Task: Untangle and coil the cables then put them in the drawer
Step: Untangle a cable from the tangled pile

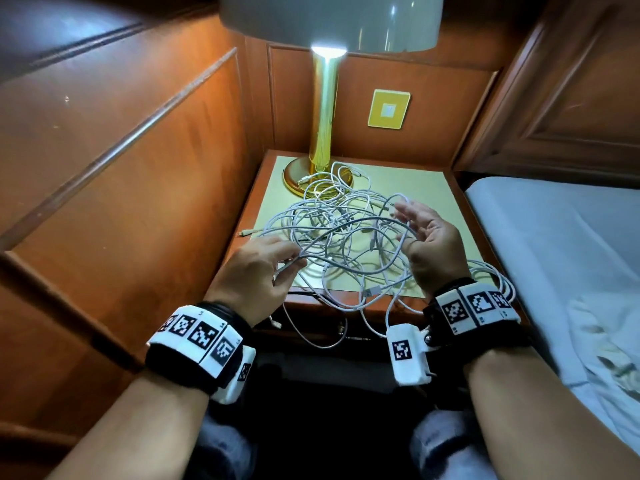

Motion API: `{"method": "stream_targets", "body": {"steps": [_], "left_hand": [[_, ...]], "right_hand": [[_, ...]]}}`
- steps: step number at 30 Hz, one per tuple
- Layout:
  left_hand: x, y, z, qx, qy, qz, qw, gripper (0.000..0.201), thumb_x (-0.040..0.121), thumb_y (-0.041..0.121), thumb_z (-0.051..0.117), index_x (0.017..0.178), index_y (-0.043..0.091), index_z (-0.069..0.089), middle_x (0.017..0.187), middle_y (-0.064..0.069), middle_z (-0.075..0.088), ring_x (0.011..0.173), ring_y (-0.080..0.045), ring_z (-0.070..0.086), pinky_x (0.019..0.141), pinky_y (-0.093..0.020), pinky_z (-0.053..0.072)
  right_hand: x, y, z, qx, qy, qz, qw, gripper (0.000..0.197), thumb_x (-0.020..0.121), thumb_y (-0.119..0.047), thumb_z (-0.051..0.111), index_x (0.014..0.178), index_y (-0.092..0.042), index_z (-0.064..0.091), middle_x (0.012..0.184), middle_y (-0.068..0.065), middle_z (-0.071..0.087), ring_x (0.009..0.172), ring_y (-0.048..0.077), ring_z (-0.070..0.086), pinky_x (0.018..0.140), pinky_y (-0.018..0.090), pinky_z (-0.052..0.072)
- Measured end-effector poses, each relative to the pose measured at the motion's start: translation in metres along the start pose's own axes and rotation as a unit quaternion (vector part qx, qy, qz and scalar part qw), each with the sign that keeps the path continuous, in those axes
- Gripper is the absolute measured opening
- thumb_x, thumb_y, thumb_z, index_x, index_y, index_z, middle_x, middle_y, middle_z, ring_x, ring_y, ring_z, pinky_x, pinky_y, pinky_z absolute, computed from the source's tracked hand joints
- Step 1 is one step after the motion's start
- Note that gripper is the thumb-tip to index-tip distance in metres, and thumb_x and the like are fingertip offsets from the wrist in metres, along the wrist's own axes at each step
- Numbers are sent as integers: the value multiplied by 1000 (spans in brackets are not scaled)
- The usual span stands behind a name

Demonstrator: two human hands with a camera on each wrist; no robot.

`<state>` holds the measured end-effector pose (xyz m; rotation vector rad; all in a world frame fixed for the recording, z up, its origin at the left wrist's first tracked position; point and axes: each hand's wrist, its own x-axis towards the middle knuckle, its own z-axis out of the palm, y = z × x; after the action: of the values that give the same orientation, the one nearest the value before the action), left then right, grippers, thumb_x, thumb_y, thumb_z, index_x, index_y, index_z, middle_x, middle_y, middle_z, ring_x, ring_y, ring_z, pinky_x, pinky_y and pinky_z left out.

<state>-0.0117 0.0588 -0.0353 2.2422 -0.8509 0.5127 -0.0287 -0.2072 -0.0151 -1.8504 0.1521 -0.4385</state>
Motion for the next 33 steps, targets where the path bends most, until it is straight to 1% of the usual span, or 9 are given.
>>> {"method": "stream_targets", "body": {"steps": [6, 9, 10, 13, 16, 19, 23, 28, 33], "left_hand": [[2, -5, 6, 14, 7, 19, 1000, 23, 91, 27, 64, 102, 13, 79, 81, -1, 63, 72, -21, 60, 66, -26, 46], [2, -5, 7, 27, 9, 21, 999, 28, 94, 33, 60, 105, 15, 79, 80, 0, 61, 71, -23, 60, 64, -27, 49], [2, -5, 7, 28, 12, 23, 999, 30, 94, 34, 58, 106, 16, 78, 80, 0, 61, 71, -24, 60, 63, -30, 51], [3, -3, 6, 34, 46, 25, 998, 25, 94, 28, 61, 108, 15, 78, 81, -1, 61, 72, -26, 60, 63, -36, 53], [6, 5, 0, 31, 109, 28, 993, 21, 94, 19, 66, 112, 13, 77, 83, -6, 62, 73, -27, 61, 66, -36, 54], [9, 15, -10, 47, 180, 39, 982, 25, 96, 16, 65, 121, 14, 72, 90, -12, 64, 76, -26, 62, 69, -29, 51], [7, 29, -24, 42, 232, 58, 970, 29, 98, 11, 64, 127, 9, 67, 95, -17, 60, 81, -28, 61, 75, -31, 51], [4, 29, -28, 47, 201, 48, 977, 31, 96, 5, 62, 126, 8, 68, 105, -15, 59, 85, -24, 60, 78, -28, 50], [-1, 17, -22, 62, 165, -3, 984, 20, 93, 10, 65, 109, 4, 75, 99, -12, 59, 90, -24, 61, 82, -25, 49]], "right_hand": [[0, -1, -1, 55, -10, -18, 998, 79, 74, 30, 32, 144, -5, 45, 153, 3, 41, 140, 16, 42, 115, 40, 39], [1, -6, -2, 34, 14, -44, 998, 86, 74, 27, 30, 154, -4, 26, 160, 11, 31, 144, 14, 36, 112, 13, 32], [0, -8, -2, 24, 17, -65, 997, 88, 73, 24, 31, 155, -5, 24, 161, 10, 28, 144, 12, 35, 109, 9, 32], [-4, -13, -1, -2, 17, -110, 994, 86, 71, 15, 34, 153, -10, 31, 159, 6, 33, 133, 4, 48, 107, 17, 42], [-11, -20, 0, 38, 8, -113, 993, 78, 76, 24, 33, 148, -6, 41, 155, 4, 40, 120, 4, 60, 97, 19, 50], [-19, -28, -1, 63, -6, -122, 991, 70, 79, 15, 38, 146, -4, 45, 152, -2, 42, 116, 10, 65, 92, 22, 54], [-28, -32, 3, 52, -30, -123, 991, 72, 78, 5, 39, 148, -9, 41, 156, -2, 37, 112, 9, 66, 92, 27, 56], [-32, -30, 9, 23, -40, -124, 991, 73, 83, 8, 41, 151, -15, 34, 161, -4, 27, 108, 7, 66, 89, 31, 58], [-32, -30, 9, 25, -18, -125, 992, 68, 85, 3, 45, 151, -13, 35, 160, -3, 27, 106, 10, 68, 93, 38, 57]]}}
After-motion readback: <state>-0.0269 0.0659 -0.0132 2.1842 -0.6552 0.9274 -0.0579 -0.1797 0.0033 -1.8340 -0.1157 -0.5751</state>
